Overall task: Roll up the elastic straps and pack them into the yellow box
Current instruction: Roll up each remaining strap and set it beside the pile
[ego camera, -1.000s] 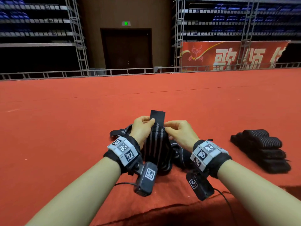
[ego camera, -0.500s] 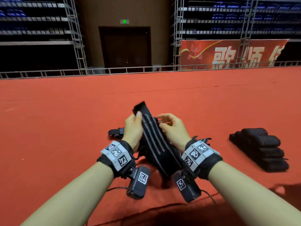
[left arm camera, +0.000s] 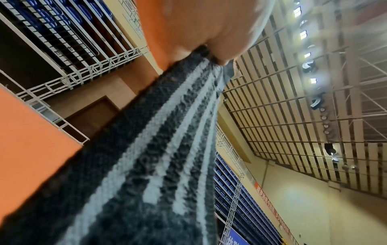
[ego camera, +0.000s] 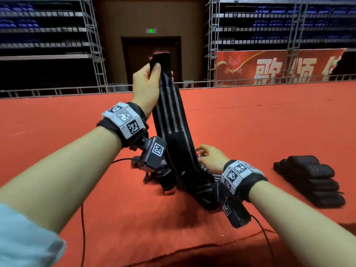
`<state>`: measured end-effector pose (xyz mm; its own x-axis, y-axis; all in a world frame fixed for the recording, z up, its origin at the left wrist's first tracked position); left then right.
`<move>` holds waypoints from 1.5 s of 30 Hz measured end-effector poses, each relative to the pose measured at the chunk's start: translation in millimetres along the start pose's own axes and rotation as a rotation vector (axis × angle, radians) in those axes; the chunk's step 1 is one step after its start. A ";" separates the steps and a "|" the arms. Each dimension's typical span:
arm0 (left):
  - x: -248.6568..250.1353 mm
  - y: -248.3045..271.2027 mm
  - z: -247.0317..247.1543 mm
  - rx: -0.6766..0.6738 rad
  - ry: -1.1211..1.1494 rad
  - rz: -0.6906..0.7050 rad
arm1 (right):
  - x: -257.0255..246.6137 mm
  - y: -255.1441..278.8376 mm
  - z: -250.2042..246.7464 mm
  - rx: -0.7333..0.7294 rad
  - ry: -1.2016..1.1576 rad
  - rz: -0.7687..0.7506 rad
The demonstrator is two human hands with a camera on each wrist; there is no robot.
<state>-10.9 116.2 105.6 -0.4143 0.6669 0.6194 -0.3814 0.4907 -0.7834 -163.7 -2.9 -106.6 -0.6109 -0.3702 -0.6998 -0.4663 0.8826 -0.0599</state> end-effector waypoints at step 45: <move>-84.6 112.1 30.1 -0.229 0.278 -0.589 | -100.6 28.3 -57.5 0.464 -0.400 -0.304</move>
<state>-43.5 97.9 -33.0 0.0477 0.3570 0.9329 -0.2812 0.9010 -0.3304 -152.2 42.6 3.1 -0.1713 -0.5645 -0.8074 -0.2028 0.8222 -0.5318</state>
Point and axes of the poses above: each hand's wrist, its own y-axis away from the middle knuckle, its own z-axis out of the palm, x = y × z, the point moved 8 cm from there along -y, towards the middle knuckle, and after that the axes turned 9 degrees about z, right-handed, at the moved point
